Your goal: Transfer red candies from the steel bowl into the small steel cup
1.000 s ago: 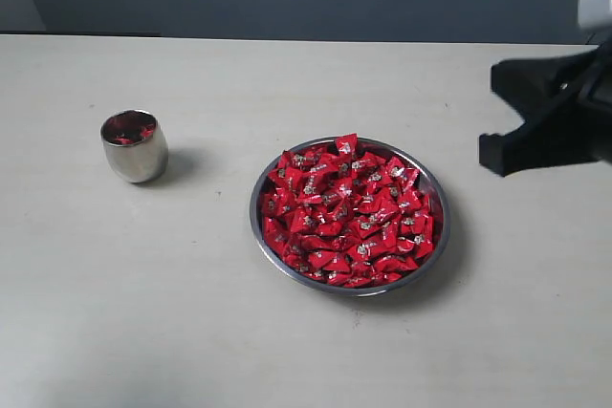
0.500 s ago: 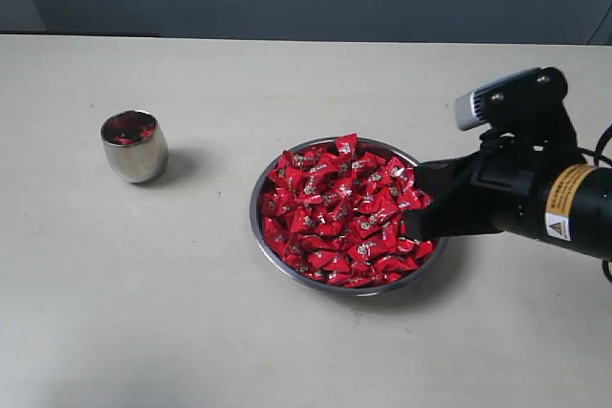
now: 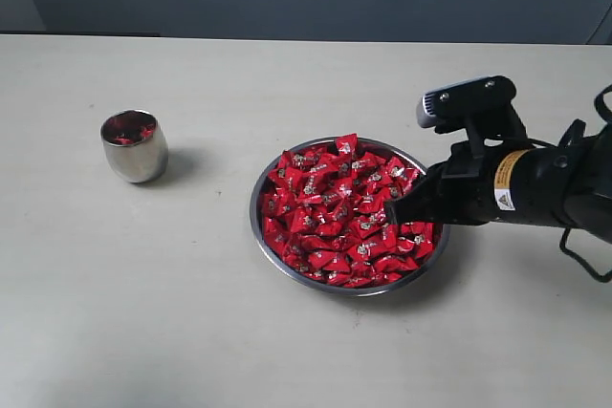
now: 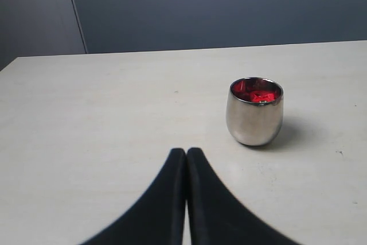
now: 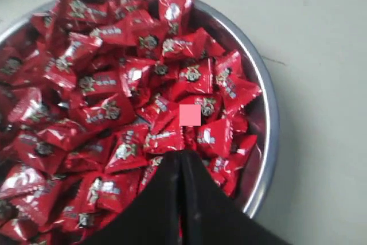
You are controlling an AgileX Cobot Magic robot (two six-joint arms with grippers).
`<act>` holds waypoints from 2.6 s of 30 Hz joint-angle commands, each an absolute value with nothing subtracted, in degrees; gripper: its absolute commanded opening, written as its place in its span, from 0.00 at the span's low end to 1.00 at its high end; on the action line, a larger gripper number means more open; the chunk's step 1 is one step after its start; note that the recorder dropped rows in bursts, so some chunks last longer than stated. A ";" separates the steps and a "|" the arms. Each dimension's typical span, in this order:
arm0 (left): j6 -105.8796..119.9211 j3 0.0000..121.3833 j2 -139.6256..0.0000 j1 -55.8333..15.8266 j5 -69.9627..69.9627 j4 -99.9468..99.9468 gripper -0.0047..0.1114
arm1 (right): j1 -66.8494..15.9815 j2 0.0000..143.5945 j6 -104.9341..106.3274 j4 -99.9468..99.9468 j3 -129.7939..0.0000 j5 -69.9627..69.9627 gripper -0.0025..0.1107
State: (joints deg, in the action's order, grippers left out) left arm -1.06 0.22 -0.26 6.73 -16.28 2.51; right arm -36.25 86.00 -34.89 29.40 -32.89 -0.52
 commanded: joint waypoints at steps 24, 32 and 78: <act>-1.13 0.00 0.00 6.77 -16.31 2.57 0.04 | -47.15 98.66 -45.87 29.56 -44.43 -3.14 0.02; -1.13 0.00 0.00 6.77 -16.31 2.57 0.04 | -49.13 101.62 -41.92 26.86 -47.73 0.00 0.02; -1.13 0.00 0.00 6.77 -16.31 2.57 0.04 | -19.41 82.94 -47.37 33.54 -25.06 -1.35 0.02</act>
State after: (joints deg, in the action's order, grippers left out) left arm -1.06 0.22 -0.26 6.73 -16.28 2.51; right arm -19.34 82.76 -43.81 34.73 -23.28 -12.04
